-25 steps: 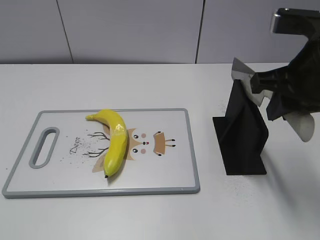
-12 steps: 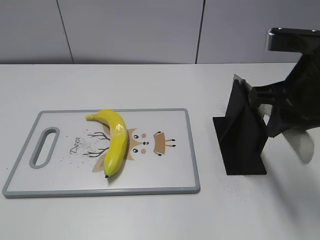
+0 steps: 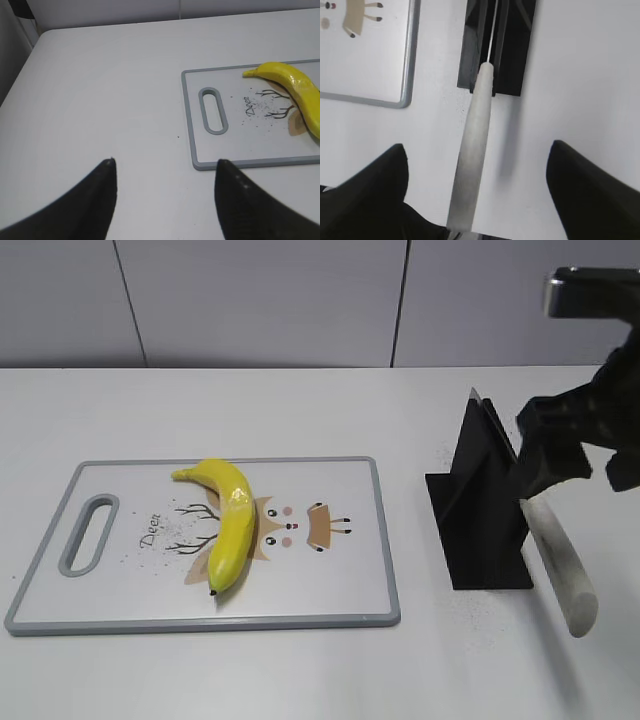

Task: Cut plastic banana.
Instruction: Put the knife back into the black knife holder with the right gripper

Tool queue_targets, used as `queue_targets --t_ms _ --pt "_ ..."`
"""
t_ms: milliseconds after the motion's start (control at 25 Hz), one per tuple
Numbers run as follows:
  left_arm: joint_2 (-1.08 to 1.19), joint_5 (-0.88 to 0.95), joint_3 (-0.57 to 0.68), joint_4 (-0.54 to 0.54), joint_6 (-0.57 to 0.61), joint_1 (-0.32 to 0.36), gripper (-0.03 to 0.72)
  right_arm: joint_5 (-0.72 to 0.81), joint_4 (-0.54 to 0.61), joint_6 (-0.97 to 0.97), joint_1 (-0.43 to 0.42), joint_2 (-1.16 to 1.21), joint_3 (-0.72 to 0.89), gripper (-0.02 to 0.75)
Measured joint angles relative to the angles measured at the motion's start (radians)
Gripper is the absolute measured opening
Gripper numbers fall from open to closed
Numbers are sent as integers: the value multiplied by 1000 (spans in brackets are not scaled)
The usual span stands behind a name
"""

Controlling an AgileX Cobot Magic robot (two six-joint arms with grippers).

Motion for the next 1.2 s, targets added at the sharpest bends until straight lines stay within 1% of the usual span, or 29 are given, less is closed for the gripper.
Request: queue_targets --t_ms 120,200,440,640,800,1040,1200 --pt "0 0 0 0 0 0 592 37 0 -70 0 -118 11 652" --pt "0 0 0 0 0 0 592 39 0 -113 0 -205 48 643" --pt "0 0 0 -3 0 0 592 52 0 -249 0 -530 256 587" --pt "0 0 0 -4 0 0 592 58 0 -314 0 -832 410 582" --pt "0 1 0 -6 0 0 592 57 0 -314 0 -1038 493 581" --pt "0 1 0 -11 0 0 592 52 0 -319 0 -1260 506 581" --pt "0 1 0 -14 0 0 592 51 0 -319 -12 -1307 505 580"
